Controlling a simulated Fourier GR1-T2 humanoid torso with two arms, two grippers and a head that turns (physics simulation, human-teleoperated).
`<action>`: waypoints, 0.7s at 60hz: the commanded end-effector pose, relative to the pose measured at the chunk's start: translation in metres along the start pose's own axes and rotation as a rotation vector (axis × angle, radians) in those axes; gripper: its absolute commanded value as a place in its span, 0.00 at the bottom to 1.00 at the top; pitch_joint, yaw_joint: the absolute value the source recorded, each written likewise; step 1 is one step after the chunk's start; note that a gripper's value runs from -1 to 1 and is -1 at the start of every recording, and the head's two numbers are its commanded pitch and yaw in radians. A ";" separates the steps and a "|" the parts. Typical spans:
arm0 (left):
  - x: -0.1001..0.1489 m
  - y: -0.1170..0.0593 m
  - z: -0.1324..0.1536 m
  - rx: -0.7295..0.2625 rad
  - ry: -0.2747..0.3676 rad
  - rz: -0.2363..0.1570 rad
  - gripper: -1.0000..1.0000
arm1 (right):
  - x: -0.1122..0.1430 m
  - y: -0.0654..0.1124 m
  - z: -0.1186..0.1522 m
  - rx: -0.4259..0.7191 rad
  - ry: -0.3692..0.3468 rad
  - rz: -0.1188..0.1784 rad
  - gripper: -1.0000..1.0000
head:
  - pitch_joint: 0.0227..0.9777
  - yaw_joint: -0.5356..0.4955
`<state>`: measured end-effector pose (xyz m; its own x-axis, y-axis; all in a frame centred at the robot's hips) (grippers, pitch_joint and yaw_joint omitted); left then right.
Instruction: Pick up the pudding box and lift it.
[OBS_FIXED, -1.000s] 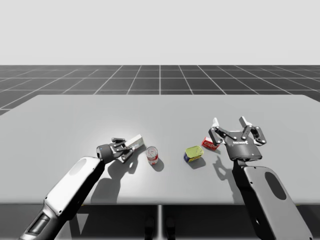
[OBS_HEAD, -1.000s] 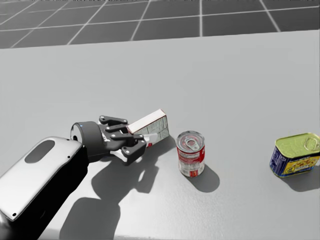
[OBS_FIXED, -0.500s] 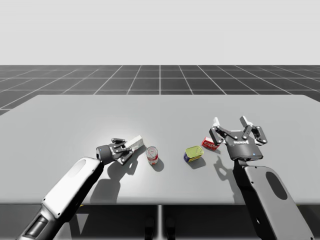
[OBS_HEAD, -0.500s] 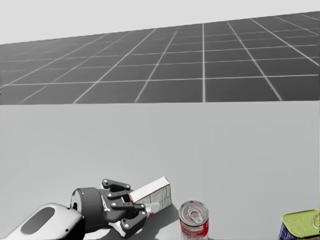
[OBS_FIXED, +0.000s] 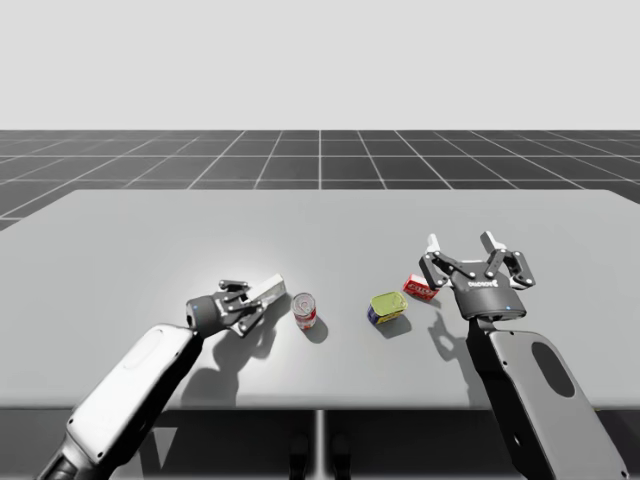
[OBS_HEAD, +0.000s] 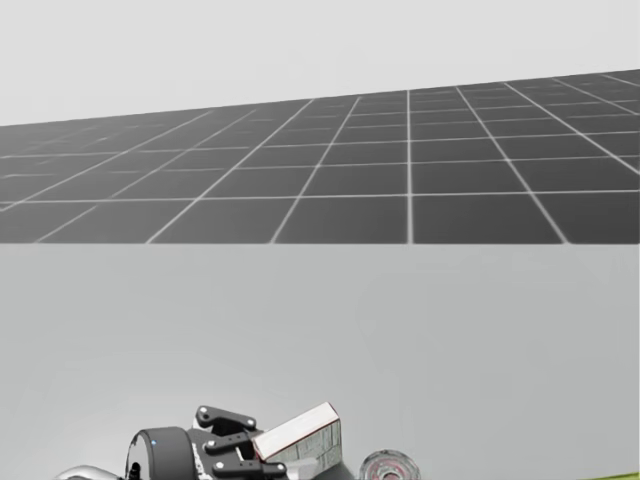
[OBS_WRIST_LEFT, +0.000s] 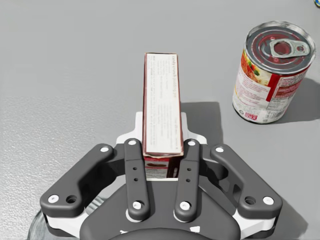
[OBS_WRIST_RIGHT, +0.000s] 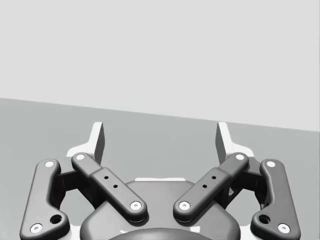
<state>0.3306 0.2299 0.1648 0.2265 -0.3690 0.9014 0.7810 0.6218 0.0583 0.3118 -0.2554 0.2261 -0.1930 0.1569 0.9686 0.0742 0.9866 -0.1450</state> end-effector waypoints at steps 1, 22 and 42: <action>0.025 -0.008 0.007 -0.060 -0.051 -0.068 1.00 | -0.001 0.000 -0.001 0.000 -0.001 0.001 0.00 | 0.44 0.70; 0.070 0.000 0.040 0.022 -0.187 -0.098 1.00 | -0.001 -0.001 -0.002 0.006 -0.004 0.013 0.00 | 0.45 0.70; 0.137 -0.017 0.094 0.118 -0.375 -0.181 1.00 | -0.001 -0.003 -0.002 0.008 -0.002 0.017 0.00 | 0.46 0.70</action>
<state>0.3050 0.2426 0.2837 -0.0354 -0.2486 0.9680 0.6867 0.6977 0.2042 0.3133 -0.2577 0.2253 -0.1945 0.1715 0.9658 0.0721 0.9844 -0.1603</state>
